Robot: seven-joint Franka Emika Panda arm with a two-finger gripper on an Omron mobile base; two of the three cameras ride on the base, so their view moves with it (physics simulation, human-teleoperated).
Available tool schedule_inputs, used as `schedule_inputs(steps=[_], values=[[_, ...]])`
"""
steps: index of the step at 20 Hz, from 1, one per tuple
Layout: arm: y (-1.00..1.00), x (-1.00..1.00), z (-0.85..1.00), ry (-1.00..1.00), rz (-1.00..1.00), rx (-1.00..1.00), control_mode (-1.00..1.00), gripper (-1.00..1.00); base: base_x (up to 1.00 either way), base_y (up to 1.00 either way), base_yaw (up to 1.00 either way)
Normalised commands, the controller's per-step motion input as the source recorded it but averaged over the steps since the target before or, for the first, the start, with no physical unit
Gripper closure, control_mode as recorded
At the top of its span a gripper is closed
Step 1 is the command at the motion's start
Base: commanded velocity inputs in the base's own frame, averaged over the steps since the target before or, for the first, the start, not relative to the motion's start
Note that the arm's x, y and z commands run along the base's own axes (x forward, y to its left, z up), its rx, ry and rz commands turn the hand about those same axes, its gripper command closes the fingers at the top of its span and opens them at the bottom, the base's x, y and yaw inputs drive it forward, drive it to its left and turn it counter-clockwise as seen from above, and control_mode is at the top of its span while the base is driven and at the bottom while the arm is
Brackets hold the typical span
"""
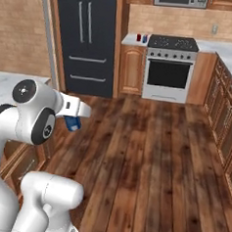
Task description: Four empty soda cans are scattered around the kitchen. Gather all the cans and cluster them next to the stove for recycling.
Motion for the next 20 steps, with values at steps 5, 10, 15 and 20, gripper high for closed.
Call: schedule_inputs(steps=[5, 10, 15, 20], values=[[0.0, 0.0, 0.0, 0.0, 0.0, 0.0, 1.0, 1.0, 0.86, -0.11, 0.19], [0.0, 0.0, 0.0, 0.0, 0.0, 0.0, 1.0, 1.0, 0.66, -0.17, 0.27], [0.0, 0.0, 0.0, 0.0, 0.0, 0.0, 1.0, 1.0, 0.59, -0.33, 0.22], [0.0, 0.0, 0.0, 0.0, 0.0, 0.0, 1.0, 1.0, 0.74, -0.54, 0.05]])
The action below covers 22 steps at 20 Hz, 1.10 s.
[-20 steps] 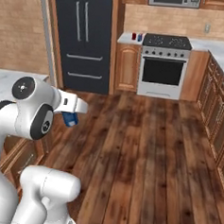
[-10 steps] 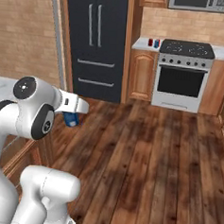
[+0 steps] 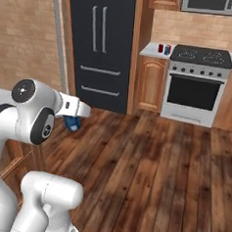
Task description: Four empty soda cans are scattered around the kitchen. Gather all the cans and cluster them next to the stove for recycling.
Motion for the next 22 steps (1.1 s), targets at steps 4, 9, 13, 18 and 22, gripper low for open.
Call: schedule_inputs(steps=[4, 9, 13, 18, 22], values=[[0.0, 0.0, 0.0, 0.0, 0.0, 0.0, 1.0, 1.0, 0.63, -0.69, 0.0], [0.0, 0.0, 0.0, 0.0, 0.0, 0.0, 1.0, 1.0, 0.86, -0.51, 0.0], [0.0, 0.0, 0.0, 0.0, 0.0, 0.0, 1.0, 1.0, 1.0, -0.36, 0.0], [0.0, 0.0, 0.0, 0.0, 0.0, 0.0, 1.0, 1.0, 1.0, -0.38, 0.01], [0.0, 0.0, 0.0, 0.0, 0.0, 0.0, 1.0, 1.0, 0.96, -0.44, 0.01]])
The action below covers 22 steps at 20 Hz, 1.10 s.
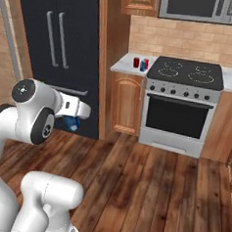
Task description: Four empty soda cans are scattered around the kitchen. Gather all the cans and cluster them next to the stove for recycling.
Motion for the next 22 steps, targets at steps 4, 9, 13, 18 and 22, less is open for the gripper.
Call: schedule_inputs(steps=[4, 9, 13, 18, 22], values=[[0.0, 0.0, 0.0, 0.0, 0.0, 0.0, 1.0, 1.0, 0.9, -0.46, 0.01], [0.0, 0.0, 0.0, 0.0, 0.0, 0.0, 1.0, 1.0, 0.73, -0.46, 0.0], [0.0, 0.0, 0.0, 0.0, 0.0, 0.0, 1.0, 1.0, 0.85, -0.45, 0.03], [0.0, 0.0, 0.0, 0.0, 0.0, 0.0, 1.0, 1.0, 0.77, -0.34, 0.06], [0.0, 0.0, 0.0, 0.0, 0.0, 0.0, 1.0, 1.0, 0.67, -0.28, 0.07]])
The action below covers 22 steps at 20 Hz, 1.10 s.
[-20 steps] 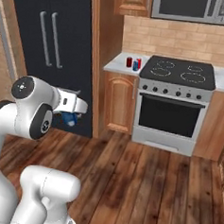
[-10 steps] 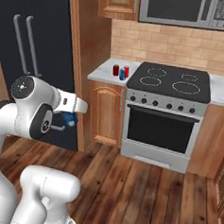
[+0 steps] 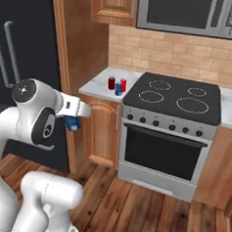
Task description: Four empty soda cans are scattered around the kitchen. Gather all the cans and cluster them next to the stove for recycling.
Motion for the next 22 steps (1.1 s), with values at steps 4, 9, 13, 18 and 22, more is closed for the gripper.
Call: schedule_inputs(steps=[4, 9, 13, 18, 22], values=[[0.0, 0.0, 0.0, 0.0, 0.0, 0.0, 1.0, 1.0, 0.6, -0.22, 0.07], [0.0, 0.0, 0.0, 0.0, 0.0, 0.0, 1.0, 1.0, 0.63, -0.24, 0.06], [0.0, 0.0, 0.0, 0.0, 0.0, 0.0, 1.0, 1.0, 0.67, -0.16, 0.07], [0.0, 0.0, 0.0, 0.0, 0.0, 0.0, 1.0, 1.0, 0.62, -0.14, 0.06], [0.0, 0.0, 0.0, 0.0, 0.0, 0.0, 1.0, 1.0, 0.55, -0.12, 0.06]])
